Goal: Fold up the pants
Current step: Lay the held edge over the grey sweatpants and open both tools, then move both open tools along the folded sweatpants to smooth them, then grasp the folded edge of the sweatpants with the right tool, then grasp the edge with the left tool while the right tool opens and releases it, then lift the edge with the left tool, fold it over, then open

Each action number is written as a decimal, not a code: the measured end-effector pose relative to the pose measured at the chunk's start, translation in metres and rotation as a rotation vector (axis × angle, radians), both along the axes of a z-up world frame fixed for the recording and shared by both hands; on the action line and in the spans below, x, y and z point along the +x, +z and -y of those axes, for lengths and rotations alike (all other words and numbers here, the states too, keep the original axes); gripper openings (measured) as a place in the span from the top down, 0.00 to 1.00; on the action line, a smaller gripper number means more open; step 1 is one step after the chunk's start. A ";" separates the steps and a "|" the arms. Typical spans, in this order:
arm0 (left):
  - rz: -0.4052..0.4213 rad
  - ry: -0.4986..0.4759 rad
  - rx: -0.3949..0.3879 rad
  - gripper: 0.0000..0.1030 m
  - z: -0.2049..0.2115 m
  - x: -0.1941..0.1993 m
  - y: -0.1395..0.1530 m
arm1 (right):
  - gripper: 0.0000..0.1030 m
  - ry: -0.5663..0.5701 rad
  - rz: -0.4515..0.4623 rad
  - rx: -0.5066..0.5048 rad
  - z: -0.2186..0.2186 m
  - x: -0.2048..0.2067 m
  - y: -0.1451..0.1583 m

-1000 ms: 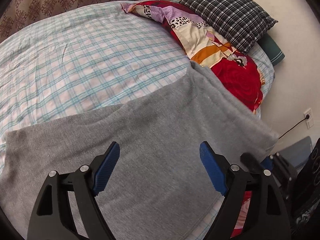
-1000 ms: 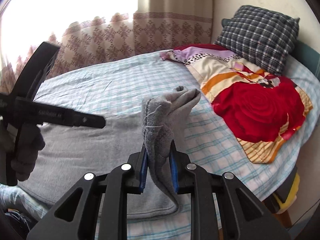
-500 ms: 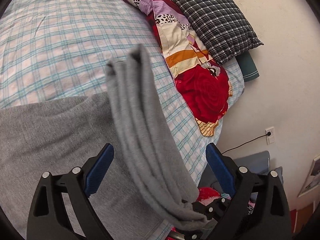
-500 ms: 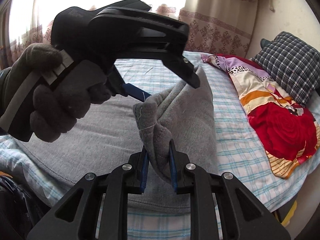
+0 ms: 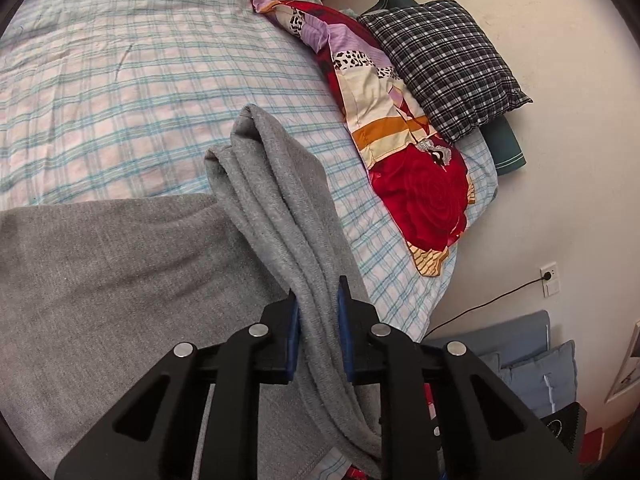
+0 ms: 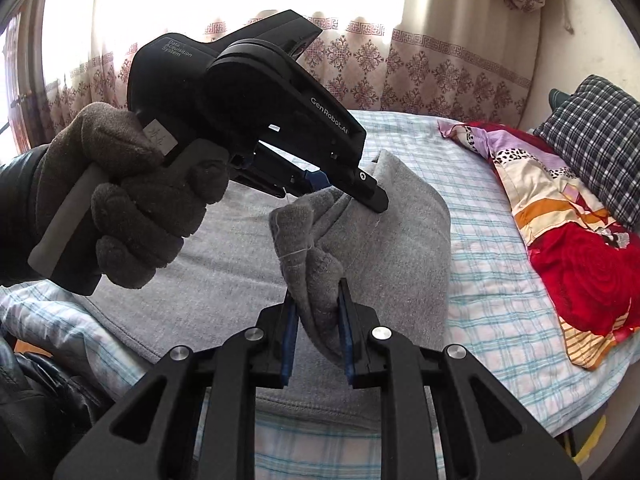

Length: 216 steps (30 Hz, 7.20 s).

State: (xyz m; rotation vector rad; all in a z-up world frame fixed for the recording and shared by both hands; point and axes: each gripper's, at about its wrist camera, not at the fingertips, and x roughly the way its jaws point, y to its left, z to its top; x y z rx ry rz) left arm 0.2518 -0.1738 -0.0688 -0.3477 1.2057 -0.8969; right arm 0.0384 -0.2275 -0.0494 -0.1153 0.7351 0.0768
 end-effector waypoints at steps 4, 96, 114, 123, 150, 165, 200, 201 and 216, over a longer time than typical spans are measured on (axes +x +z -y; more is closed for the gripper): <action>0.085 0.035 0.042 0.84 -0.027 -0.010 0.014 | 0.83 0.053 0.003 0.015 -0.016 0.002 0.002; 0.276 0.110 0.386 0.47 -0.078 -0.059 -0.031 | 0.63 -0.080 -0.286 0.372 0.061 0.061 -0.033; 0.245 0.135 0.425 0.40 -0.075 -0.020 -0.059 | 0.63 -0.089 -0.330 0.412 0.070 0.205 -0.087; 0.253 0.106 0.447 0.28 -0.066 -0.022 -0.051 | 0.61 -0.156 -0.265 0.492 0.111 0.136 -0.055; 0.116 -0.006 0.468 0.21 0.048 -0.009 -0.040 | 0.73 -0.124 -0.328 0.508 0.087 0.030 -0.076; 0.042 -0.060 0.549 0.20 0.049 -0.012 -0.043 | 0.76 0.103 -0.132 0.144 -0.006 0.012 -0.023; 0.083 0.270 0.143 0.83 -0.192 -0.042 0.046 | 0.48 0.031 -0.243 0.508 -0.012 0.056 -0.021; 0.084 0.281 0.139 0.83 -0.202 -0.043 0.047 | 0.48 0.030 -0.255 0.495 -0.016 0.060 -0.026; 0.030 0.497 0.136 0.84 -0.347 -0.062 0.020 | 0.48 0.223 -0.376 0.414 -0.127 0.084 -0.047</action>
